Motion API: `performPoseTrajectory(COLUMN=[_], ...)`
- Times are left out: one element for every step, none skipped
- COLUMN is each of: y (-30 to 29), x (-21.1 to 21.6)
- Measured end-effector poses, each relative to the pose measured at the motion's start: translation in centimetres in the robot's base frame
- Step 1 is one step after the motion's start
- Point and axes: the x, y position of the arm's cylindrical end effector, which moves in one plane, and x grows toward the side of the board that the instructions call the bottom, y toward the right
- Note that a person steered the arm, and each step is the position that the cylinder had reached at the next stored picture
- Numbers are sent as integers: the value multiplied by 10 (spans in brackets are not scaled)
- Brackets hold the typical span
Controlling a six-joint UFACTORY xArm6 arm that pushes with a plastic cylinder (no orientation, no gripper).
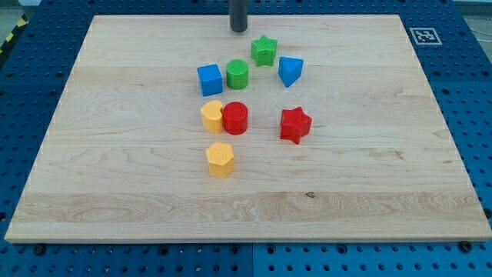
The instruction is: Move the green star to the left side of the blue triangle
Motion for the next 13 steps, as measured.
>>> performPoseTrajectory(y=[36, 59, 63, 59, 42, 24, 11, 10, 12, 12, 12, 12, 12], x=[-6, -6, -2, 6, 7, 14, 29, 44, 41, 17, -12, -16, -15])
